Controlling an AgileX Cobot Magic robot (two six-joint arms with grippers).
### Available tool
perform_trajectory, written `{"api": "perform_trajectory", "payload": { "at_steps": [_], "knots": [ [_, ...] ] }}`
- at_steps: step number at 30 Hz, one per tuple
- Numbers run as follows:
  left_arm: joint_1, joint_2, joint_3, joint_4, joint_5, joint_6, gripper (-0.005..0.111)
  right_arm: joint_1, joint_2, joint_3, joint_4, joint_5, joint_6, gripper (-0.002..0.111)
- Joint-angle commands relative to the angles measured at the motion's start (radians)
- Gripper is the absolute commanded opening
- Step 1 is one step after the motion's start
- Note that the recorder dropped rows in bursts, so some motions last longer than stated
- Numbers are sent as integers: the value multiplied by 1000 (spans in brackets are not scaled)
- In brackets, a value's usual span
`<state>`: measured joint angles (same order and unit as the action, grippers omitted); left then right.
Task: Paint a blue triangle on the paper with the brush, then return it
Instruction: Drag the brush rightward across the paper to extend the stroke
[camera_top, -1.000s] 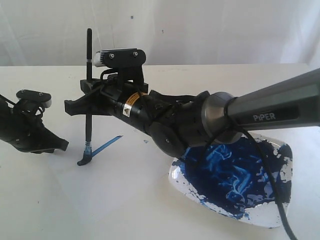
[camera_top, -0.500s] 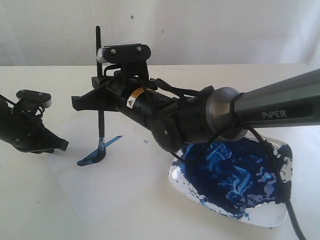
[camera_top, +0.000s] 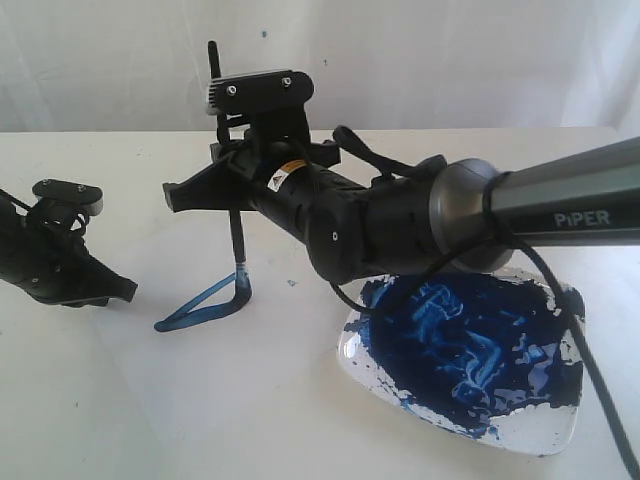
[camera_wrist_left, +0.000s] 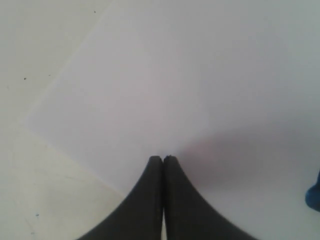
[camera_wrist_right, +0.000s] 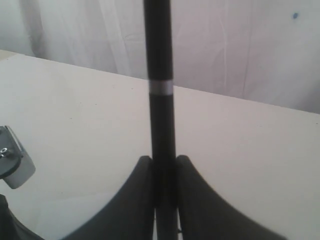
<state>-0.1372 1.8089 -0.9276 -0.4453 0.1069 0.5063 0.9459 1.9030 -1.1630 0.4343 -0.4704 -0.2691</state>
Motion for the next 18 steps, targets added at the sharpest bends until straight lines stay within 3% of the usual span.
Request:
{"api": "perform_trajectory", "payload": {
  "at_steps": [1, 18],
  "knots": [
    [-5, -3, -3, -6, 13, -3, 0, 0, -10, -2, 98, 5, -102, 0],
    [-5, -3, -3, -6, 13, -3, 0, 0, -28, -2, 292, -1, -314, 0]
  ]
}}
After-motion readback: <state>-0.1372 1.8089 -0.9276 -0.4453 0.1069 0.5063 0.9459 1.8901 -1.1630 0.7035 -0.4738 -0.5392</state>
